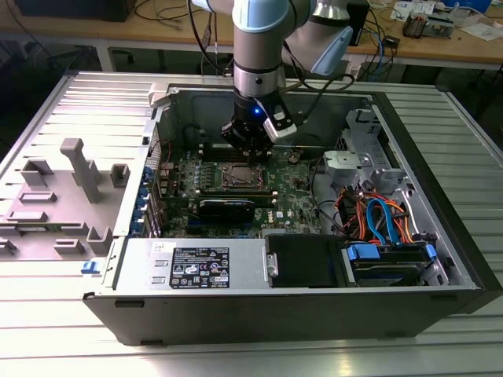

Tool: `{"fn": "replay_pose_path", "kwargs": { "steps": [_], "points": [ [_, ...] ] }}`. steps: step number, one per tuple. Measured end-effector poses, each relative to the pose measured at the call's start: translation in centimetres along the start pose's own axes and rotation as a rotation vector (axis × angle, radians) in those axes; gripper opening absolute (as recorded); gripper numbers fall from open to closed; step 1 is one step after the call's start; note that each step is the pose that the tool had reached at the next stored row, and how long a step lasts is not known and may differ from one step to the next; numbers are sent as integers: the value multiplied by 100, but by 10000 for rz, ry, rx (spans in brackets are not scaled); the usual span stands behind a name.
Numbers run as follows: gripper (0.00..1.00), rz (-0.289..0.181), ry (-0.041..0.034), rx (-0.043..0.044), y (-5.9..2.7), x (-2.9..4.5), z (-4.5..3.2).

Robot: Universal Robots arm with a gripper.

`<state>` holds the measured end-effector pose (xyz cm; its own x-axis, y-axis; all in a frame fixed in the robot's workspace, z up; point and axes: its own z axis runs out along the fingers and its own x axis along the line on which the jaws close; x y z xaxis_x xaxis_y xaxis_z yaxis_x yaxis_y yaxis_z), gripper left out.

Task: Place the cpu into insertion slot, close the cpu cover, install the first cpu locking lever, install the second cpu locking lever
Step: 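Install the first cpu locking lever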

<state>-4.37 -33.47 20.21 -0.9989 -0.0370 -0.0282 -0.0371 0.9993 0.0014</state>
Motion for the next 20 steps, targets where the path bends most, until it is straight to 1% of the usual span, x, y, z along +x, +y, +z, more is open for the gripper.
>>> {"fn": "replay_pose_path", "kwargs": {
  "steps": [2, 6, 8, 11, 15, 20],
  "points": [
    [11, -1, -1, -2, -1, 0, -8],
    [11, -1, 1, 0, 0, -2, -59],
    [11, -1, 1, 0, 0, -2, -71],
    [11, -2, 2, 2, -4, -2, -73],
    [11, 0, 0, 0, -31, 0, -72],
    [11, -1, 1, 1, -33, -1, -73]
  ]
}}
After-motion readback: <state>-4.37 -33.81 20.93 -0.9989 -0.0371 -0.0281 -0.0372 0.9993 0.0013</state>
